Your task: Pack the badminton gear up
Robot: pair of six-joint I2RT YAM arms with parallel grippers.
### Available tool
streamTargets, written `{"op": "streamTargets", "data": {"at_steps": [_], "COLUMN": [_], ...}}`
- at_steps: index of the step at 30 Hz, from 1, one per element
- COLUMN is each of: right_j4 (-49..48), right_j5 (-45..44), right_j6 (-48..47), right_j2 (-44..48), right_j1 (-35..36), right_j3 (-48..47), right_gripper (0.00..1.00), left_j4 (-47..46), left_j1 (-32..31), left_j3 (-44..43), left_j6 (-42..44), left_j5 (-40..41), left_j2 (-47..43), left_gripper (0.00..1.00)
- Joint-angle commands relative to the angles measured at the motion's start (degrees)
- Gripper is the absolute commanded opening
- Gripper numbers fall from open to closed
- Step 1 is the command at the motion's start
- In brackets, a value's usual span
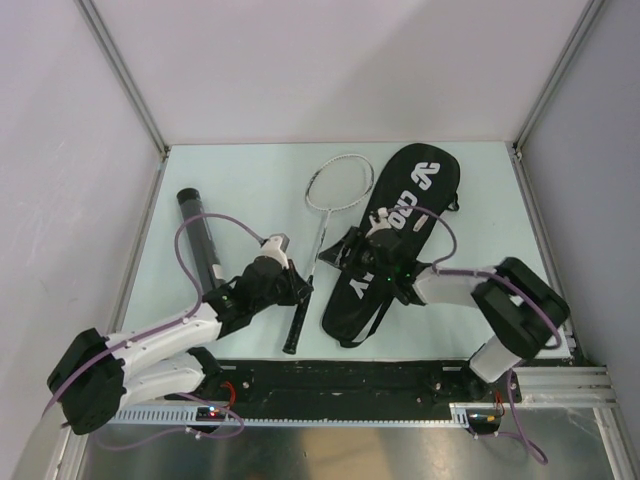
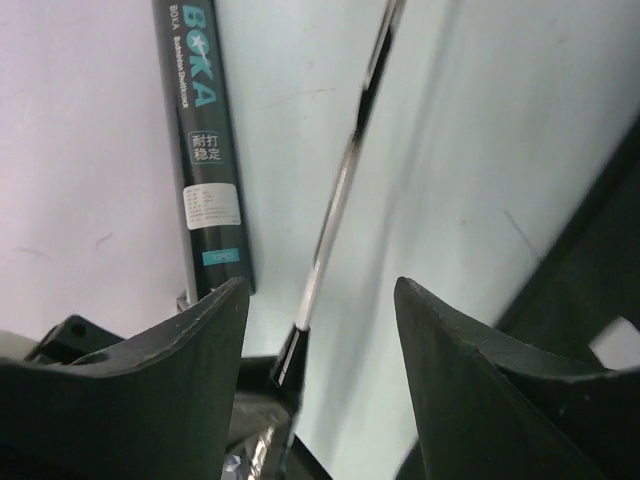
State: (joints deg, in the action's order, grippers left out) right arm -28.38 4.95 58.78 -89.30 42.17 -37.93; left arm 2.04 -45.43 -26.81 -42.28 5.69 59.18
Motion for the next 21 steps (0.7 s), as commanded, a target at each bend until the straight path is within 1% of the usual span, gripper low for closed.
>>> {"op": "streamTargets", "data": {"at_steps": [1, 4, 6, 8, 10, 11, 13, 14, 15, 16, 17, 19, 20, 21], "right_j4": [-9.6, -12.0, -13.7, -16.4, -18.7, -19.6, -21.4, -22.1, -22.6, -23.1, -23.4, -22.7, -22.1, -21.1], "right_j5": [4.6, 5.9, 7.4, 8.6, 9.5, 9.6, 9.5, 9.3, 9.0, 8.8, 8.6, 8.4, 8.5, 8.5], "right_j6": [5.5, 7.0, 7.6, 8.5, 9.5, 9.9, 10.2, 10.2, 10.3, 10.4, 10.3, 10.1, 10.1, 10.1], "right_j2": [-7.1, -11.2, -13.6, -15.8, -17.4, -18.0, -18.1, -17.9, -17.3, -16.7, -15.4, -12.3, -10.6, -8.3], "right_j1": [0.7, 0.6, 0.5, 0.5, 0.3, 0.1, -0.3, -0.6, -0.9, -1.3, -1.6, -2.5, -3.3, -4.0], "right_j3": [-4.2, -5.3, -6.3, -6.8, -6.9, -6.8, -6.2, -5.8, -5.4, -4.8, -4.3, -2.8, -1.8, -0.8], "right_gripper": [0.64, 0.63, 0.6, 0.52, 0.4, 0.33, 0.2, 0.12, 0.06, 0.03, 0.01, 0.0, 0.0, 0.0], "left_j4": [-6.4, -7.6, -8.5, -9.4, -10.0, -10.2, -10.4, -10.4, -10.4, -10.4, -10.4, -10.3, -10.0, -9.2], "left_j1": [-0.5, -0.5, -0.6, -0.7, -0.9, -0.9, -1.0, -1.0, -1.0, -1.0, -1.0, -1.0, -1.0, -1.0], "left_j3": [1.0, 2.2, 2.6, 2.9, 3.1, 3.1, 3.2, 3.3, 3.3, 3.4, 3.5, 3.5, 3.3, 3.0], "left_j6": [-0.9, -1.1, -1.2, -1.5, -1.8, -1.9, -1.9, -1.8, -1.7, -1.4, -1.2, -0.2, 0.6, 1.2], "left_j5": [-0.5, -1.6, -2.7, -3.7, -4.4, -4.7, -5.1, -5.1, -5.1, -5.2, -5.2, -5.2, -5.0, -4.1], "left_j2": [-2.0, -2.9, -3.0, -2.9, -2.7, -2.6, -2.7, -2.9, -3.1, -3.6, -4.1, -5.5, -6.5, -7.5], "left_gripper": [0.0, 0.0, 0.0, 0.0, 0.01, 0.03, 0.1, 0.14, 0.18, 0.27, 0.33, 0.48, 0.54, 0.58]}}
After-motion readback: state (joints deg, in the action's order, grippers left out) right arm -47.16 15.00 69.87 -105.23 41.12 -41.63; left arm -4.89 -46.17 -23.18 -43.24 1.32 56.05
